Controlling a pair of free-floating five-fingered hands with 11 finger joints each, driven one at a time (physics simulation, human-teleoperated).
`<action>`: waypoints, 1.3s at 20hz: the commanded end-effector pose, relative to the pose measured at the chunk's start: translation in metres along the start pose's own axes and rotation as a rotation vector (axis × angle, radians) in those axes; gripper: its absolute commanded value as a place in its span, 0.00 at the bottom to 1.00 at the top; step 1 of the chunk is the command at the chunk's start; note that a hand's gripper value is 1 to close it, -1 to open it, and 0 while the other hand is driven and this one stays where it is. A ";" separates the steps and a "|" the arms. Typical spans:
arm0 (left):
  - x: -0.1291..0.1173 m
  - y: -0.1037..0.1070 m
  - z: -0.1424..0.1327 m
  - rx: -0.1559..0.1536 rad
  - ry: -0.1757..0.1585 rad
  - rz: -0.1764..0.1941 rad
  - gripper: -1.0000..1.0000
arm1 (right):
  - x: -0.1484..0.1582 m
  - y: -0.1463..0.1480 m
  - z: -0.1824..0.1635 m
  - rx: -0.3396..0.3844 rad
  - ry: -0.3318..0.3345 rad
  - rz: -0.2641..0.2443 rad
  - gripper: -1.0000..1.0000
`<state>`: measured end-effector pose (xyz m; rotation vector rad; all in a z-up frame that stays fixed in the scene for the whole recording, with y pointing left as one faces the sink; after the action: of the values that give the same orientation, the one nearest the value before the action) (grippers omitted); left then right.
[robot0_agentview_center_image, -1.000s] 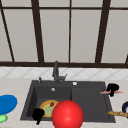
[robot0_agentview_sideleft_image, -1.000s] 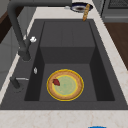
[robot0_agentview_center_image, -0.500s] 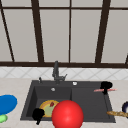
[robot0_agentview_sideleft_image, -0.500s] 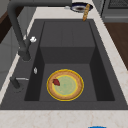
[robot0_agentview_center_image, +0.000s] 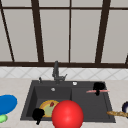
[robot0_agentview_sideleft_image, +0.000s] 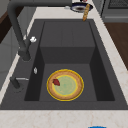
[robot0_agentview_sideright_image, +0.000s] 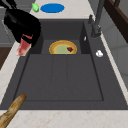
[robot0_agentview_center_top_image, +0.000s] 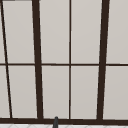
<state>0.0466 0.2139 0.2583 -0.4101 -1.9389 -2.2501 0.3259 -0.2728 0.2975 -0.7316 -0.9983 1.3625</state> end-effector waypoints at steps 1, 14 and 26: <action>0.000 0.000 0.000 0.000 0.000 0.000 0.50 | 0.030 0.009 -0.002 -0.047 -0.009 -0.003 1.00; 0.000 0.000 0.000 0.000 0.000 0.000 0.50 | 0.131 0.035 -0.014 -0.024 -0.001 0.004 1.00; 0.000 0.000 0.000 0.000 0.000 0.000 0.50 | 0.226 0.066 -0.026 -0.014 0.000 0.002 1.00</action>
<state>0.0466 0.2139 0.2583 -0.4101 -1.9389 -2.2501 0.3079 -0.0627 0.2673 -0.7410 -1.0050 1.3595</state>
